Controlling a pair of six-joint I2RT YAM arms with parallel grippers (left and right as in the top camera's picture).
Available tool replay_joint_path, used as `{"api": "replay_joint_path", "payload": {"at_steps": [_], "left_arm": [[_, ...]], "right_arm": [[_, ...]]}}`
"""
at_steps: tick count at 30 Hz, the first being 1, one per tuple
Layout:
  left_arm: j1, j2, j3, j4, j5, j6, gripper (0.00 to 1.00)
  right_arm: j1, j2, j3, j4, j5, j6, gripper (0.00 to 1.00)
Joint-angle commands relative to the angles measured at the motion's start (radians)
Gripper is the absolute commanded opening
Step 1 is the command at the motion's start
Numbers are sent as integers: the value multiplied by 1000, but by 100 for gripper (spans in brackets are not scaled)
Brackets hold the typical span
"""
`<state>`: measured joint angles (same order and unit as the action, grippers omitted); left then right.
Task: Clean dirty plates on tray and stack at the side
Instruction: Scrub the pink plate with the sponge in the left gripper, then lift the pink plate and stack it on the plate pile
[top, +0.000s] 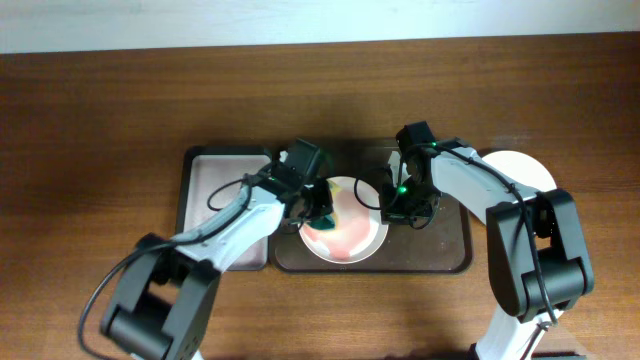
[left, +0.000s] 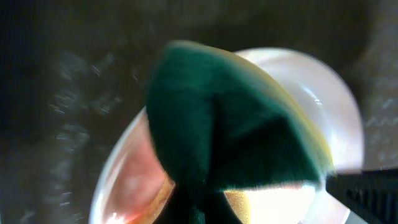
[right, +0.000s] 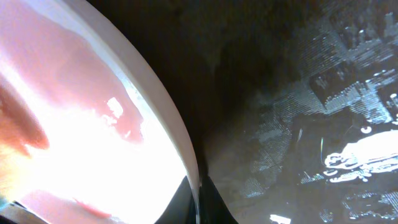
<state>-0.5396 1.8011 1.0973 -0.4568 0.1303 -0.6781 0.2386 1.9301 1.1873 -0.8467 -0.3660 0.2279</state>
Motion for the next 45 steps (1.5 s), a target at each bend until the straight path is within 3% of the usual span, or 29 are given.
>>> {"api": "replay_joint_path", "payload": {"at_steps": [1, 7, 11, 13, 16, 19, 29, 41, 42, 43, 45], "left_arm": [[17, -136, -3, -42, -52, 159, 0], [100, -245, -3, -147, -53, 236, 0], [243, -262, -3, -229, -53, 321, 0], [331, -262, -3, -272, -53, 447, 0], [395, -257, -5, -293, -58, 533, 0], [424, -234, -18, -287, -125, 538, 0], [425, -36, -18, -206, -127, 538, 0], [425, 66, -18, -184, -127, 538, 0], [425, 66, -18, -184, -127, 538, 2], [425, 66, -18, -184, -127, 538, 17], [425, 66, -18, -187, -127, 538, 33]], "right_arm": [[3, 8, -9, -2, 42, -3, 4], [3, 8, -9, 18, 45, -3, 4], [3, 8, -9, 18, 86, -3, 4], [3, 8, -9, 17, 89, -3, 4], [3, -3, -5, 11, 89, -3, 4], [3, -67, 29, -26, 119, -2, 4], [25, -407, 59, -110, 642, -2, 4], [396, -424, 59, -73, 1204, 69, 4], [426, -424, 59, -72, 1260, 69, 4], [452, -424, 59, -72, 1313, 70, 4], [486, -424, 59, -66, 1374, 69, 4]]}}
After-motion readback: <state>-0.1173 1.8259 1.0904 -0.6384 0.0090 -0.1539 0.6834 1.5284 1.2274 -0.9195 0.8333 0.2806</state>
